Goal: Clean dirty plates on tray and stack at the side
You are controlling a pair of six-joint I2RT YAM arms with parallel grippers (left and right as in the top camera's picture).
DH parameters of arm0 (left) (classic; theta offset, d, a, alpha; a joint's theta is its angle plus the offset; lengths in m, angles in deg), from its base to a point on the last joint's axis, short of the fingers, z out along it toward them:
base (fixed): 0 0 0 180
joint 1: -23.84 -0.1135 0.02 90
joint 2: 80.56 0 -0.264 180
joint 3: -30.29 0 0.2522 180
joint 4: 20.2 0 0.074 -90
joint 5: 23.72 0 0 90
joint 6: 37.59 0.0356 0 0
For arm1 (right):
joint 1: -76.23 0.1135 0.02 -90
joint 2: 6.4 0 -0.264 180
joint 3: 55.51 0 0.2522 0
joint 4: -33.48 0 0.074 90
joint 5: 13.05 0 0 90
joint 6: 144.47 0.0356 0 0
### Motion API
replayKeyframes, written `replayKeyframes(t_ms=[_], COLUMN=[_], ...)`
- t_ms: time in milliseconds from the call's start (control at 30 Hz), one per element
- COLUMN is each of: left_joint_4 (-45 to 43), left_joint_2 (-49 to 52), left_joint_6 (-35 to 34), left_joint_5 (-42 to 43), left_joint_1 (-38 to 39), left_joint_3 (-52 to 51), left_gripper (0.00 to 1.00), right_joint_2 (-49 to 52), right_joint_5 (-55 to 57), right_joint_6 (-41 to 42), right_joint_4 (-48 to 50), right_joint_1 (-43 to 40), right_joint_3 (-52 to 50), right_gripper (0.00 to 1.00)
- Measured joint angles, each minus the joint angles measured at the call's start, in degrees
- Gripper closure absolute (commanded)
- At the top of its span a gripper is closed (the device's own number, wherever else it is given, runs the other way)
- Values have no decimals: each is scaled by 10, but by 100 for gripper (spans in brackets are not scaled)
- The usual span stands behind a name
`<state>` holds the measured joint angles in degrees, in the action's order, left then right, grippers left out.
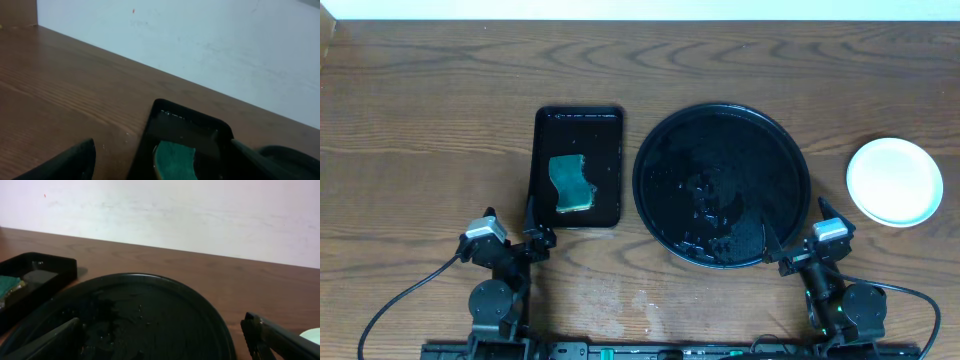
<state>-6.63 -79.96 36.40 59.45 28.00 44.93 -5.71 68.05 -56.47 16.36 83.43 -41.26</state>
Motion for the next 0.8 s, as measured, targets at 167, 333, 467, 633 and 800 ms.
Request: replayKeyframes(t_ms=[167, 333, 467, 633, 800], left_joint_4=[3, 9, 9, 9, 10], left_joint_2=[0, 0, 0, 0, 0], left_joint_6=[0, 0, 0, 0, 0], left_joint_5=[0, 1, 1, 1, 1], left_joint_1=[0, 0, 0, 0, 0], left_joint_3=[0, 1, 1, 1, 1], left_gripper=[16, 17, 17, 17, 17], right_joint_2=[0, 0, 0, 0, 0], right_joint_5=[0, 0, 0, 0, 0], right_joint_6=[0, 0, 0, 0, 0], right_joint_4=[0, 0, 0, 0, 0], right_joint_1=[0, 0, 0, 0, 0], right_joint_3=[0, 0, 0, 0, 0], right_gripper=[1, 1, 1, 1, 1])
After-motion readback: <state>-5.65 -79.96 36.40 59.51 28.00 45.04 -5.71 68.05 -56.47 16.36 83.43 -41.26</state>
